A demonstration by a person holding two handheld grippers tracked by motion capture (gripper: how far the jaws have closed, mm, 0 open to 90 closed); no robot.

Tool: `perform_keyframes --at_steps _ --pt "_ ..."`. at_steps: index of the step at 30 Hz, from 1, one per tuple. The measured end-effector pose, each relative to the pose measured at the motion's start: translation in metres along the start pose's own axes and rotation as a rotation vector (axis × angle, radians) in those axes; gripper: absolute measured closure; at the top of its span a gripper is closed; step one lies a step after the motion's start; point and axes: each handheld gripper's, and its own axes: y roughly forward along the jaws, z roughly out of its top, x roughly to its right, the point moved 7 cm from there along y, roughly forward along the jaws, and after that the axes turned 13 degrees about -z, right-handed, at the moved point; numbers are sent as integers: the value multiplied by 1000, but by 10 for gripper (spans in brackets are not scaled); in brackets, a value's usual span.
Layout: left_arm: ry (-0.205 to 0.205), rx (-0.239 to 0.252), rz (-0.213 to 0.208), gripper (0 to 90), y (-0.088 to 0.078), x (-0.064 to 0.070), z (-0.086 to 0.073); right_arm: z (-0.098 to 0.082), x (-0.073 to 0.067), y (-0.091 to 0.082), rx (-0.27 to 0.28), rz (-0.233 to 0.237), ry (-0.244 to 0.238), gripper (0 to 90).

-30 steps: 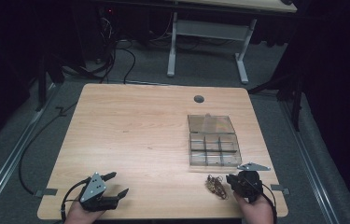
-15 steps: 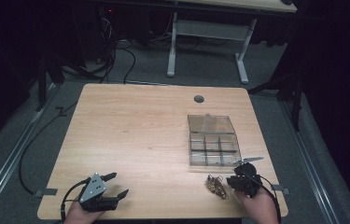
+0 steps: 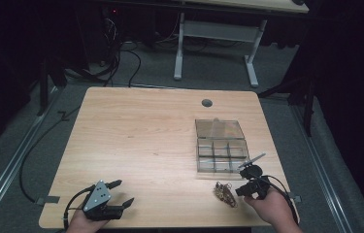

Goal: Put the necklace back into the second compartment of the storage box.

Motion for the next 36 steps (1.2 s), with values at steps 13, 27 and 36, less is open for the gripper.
perform_keyframes --at_steps 13,27,36 --pt "-5 -2 -1 245 0 0 0 16 -11 -28 7 26 -36 659" --pt "2 -7 -9 245 1 0 0 22 -35 -2 -52 87 -67 474" --pt "4 -9 -11 245 1 1 0 20 -35 10 -74 88 -68 638"
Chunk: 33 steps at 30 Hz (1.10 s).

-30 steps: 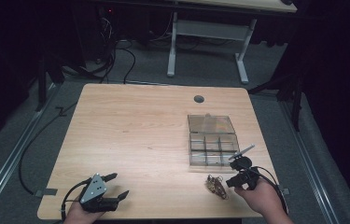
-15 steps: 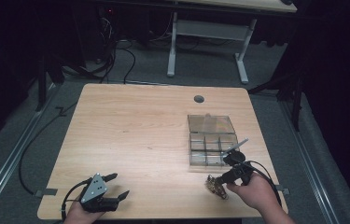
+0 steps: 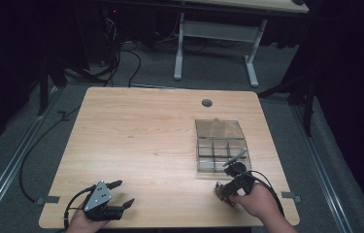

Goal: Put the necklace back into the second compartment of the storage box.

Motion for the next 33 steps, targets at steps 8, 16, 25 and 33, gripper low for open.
perform_keyframes --at_steps 8,16,25,33 --pt "0 -3 0 245 0 0 0 0 3 -2 20 2 -5 819" --pt "0 -4 0 245 0 0 0 0 1 -7 23 -29 -27 888" --pt "1 -4 -2 245 0 0 0 1 -1 -23 33 -35 -37 890" --pt "0 -3 -1 245 0 0 0 4 6 -37 59 -45 -59 890"
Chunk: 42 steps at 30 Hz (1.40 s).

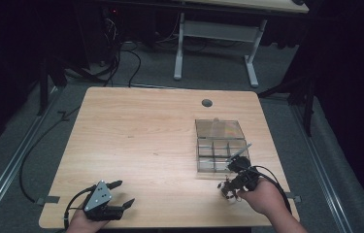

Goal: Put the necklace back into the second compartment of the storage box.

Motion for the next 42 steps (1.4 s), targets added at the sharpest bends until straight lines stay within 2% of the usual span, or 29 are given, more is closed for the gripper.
perform_keyframes --at_steps 6,15,17,26,33,42 --pt "0 -1 1 245 0 0 0 3 4 -8 0 -10 -15 889" --pt "1 1 0 245 0 0 0 10 4 -17 7 6 -11 888" --pt "1 1 0 245 0 0 0 13 4 -19 10 0 -27 888" --pt "2 3 -1 245 0 0 0 21 7 -30 -10 -8 -22 887" --pt "2 3 -3 244 0 0 0 33 14 -41 0 -30 -28 887" --pt "2 0 -5 244 0 0 0 53 23 -54 23 -25 -8 887"
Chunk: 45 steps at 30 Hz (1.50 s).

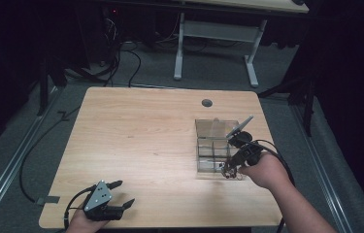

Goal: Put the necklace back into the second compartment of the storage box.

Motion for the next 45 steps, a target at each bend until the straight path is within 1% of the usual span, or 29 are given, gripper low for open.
perform_keyframes --at_steps 1,2,4,6,11,13,16,21,22,23,26,29,31,32,36,37,41,42,44,45 --pt "0 0 0 244 0 0 0 2 1 -1 5 3 0 887" --pt "0 -1 -1 244 0 0 0 4 2 -1 -2 2 8 887" --pt "0 0 -2 244 0 0 0 9 6 -2 0 -2 7 887" --pt "0 -2 -3 244 0 0 0 14 9 -2 -1 -11 13 887" --pt "1 -1 -3 244 0 0 0 29 17 4 2 -25 18 887" --pt "1 -2 -5 244 0 0 0 35 20 8 2 -31 23 887" --pt "2 -4 -6 243 0 1 0 44 24 15 8 -35 18 887" --pt "3 -3 -8 243 0 1 0 57 29 28 6 -42 33 888" --pt "3 -3 -8 243 0 1 0 59 30 30 -1 -42 43 887" --pt "3 -3 -9 243 0 1 0 61 31 33 3 -46 34 887" --pt "3 -4 -9 243 0 1 0 66 35 41 -2 -60 35 888" --pt "5 -6 -8 243 0 1 0 70 38 50 -16 -65 44 888" --pt "6 -6 -9 243 0 1 0 71 41 55 -21 -78 44 888" --pt "6 -6 -9 243 0 1 0 73 42 59 -24 -76 53 888" --pt "6 -6 -10 243 0 1 0 74 43 65 -27 -89 44 888" --pt "6 -6 -10 243 0 1 0 74 44 67 -29 -94 49 888" --pt "6 -8 -11 243 0 1 0 73 41 76 -43 -84 59 888" --pt "6 -6 -11 243 1 1 0 73 39 81 -46 -81 45 888" --pt "7 -6 -10 243 1 1 0 73 38 83 -47 -83 37 888" --pt "7 -8 -11 243 1 1 0 73 36 85 -48 -75 42 887"
